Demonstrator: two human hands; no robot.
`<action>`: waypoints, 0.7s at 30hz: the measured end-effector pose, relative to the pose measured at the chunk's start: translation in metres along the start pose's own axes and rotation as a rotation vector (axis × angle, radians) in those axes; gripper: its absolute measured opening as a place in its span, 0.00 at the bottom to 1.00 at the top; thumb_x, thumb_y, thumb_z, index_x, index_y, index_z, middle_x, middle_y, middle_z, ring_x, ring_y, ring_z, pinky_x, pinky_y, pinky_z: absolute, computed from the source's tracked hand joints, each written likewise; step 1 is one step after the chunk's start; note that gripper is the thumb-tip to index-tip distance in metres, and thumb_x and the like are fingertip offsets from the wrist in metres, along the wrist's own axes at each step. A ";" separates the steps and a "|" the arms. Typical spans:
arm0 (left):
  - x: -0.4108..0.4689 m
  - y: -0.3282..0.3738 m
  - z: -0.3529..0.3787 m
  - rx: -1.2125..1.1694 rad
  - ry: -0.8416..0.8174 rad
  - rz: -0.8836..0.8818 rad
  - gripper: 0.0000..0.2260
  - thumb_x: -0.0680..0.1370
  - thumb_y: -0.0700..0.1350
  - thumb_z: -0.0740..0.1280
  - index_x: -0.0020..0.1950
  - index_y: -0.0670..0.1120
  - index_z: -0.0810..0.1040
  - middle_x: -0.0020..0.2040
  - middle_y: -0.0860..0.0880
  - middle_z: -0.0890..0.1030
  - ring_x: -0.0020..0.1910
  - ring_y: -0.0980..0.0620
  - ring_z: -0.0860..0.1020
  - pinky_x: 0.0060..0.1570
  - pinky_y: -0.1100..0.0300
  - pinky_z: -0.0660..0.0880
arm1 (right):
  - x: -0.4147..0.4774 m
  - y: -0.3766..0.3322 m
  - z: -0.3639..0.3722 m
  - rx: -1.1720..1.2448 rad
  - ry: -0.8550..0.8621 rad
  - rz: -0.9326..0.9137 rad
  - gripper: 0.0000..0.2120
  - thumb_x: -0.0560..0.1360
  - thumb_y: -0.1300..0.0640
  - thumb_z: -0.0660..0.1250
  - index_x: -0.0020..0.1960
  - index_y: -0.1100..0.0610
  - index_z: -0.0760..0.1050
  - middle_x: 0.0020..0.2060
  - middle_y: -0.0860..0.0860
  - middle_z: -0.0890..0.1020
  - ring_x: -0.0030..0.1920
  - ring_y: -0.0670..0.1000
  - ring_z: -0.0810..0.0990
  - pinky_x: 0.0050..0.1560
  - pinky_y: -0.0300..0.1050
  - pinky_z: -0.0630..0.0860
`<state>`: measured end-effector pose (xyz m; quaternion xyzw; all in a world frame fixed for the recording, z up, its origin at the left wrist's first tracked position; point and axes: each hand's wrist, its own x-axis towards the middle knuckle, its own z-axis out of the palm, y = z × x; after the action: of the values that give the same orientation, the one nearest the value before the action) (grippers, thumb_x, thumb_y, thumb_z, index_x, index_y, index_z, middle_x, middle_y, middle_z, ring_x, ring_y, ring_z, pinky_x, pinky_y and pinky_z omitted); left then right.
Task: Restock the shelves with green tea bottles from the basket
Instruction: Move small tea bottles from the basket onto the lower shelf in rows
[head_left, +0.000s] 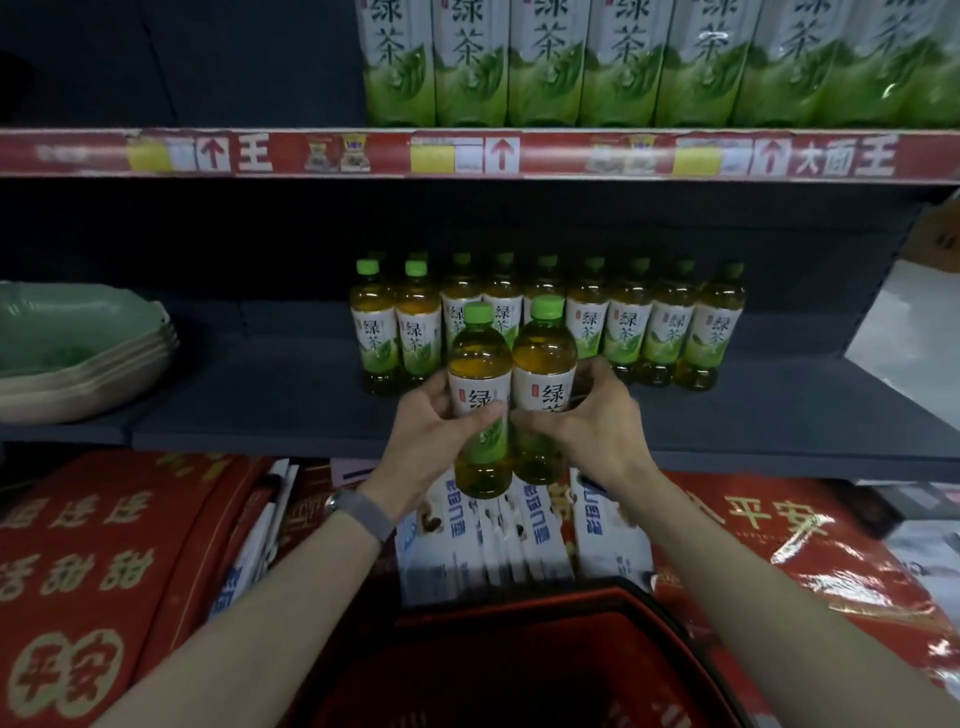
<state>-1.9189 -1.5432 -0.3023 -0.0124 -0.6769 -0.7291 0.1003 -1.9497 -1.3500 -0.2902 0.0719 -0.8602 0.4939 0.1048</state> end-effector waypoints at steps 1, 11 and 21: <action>0.008 0.000 -0.001 -0.002 0.003 0.012 0.20 0.76 0.36 0.77 0.67 0.45 0.81 0.57 0.50 0.88 0.59 0.51 0.85 0.61 0.47 0.82 | 0.007 -0.001 0.003 0.014 0.017 -0.003 0.35 0.62 0.41 0.85 0.60 0.49 0.72 0.50 0.45 0.84 0.49 0.45 0.85 0.51 0.53 0.86; 0.070 -0.020 -0.019 0.029 -0.001 0.089 0.23 0.77 0.33 0.75 0.71 0.43 0.78 0.62 0.48 0.86 0.63 0.52 0.84 0.64 0.50 0.81 | 0.065 0.013 0.047 0.048 0.033 0.052 0.34 0.61 0.42 0.86 0.59 0.45 0.70 0.52 0.43 0.84 0.54 0.49 0.85 0.58 0.59 0.84; 0.093 -0.037 -0.034 0.033 -0.083 0.124 0.27 0.77 0.32 0.74 0.74 0.45 0.74 0.66 0.50 0.84 0.67 0.54 0.81 0.65 0.56 0.80 | 0.070 0.022 0.066 0.105 0.055 0.023 0.36 0.66 0.42 0.84 0.67 0.47 0.69 0.55 0.41 0.83 0.57 0.46 0.84 0.60 0.52 0.84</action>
<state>-2.0120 -1.5862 -0.3273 -0.0829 -0.6903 -0.7091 0.1173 -2.0295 -1.3980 -0.3232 0.0540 -0.8307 0.5411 0.1190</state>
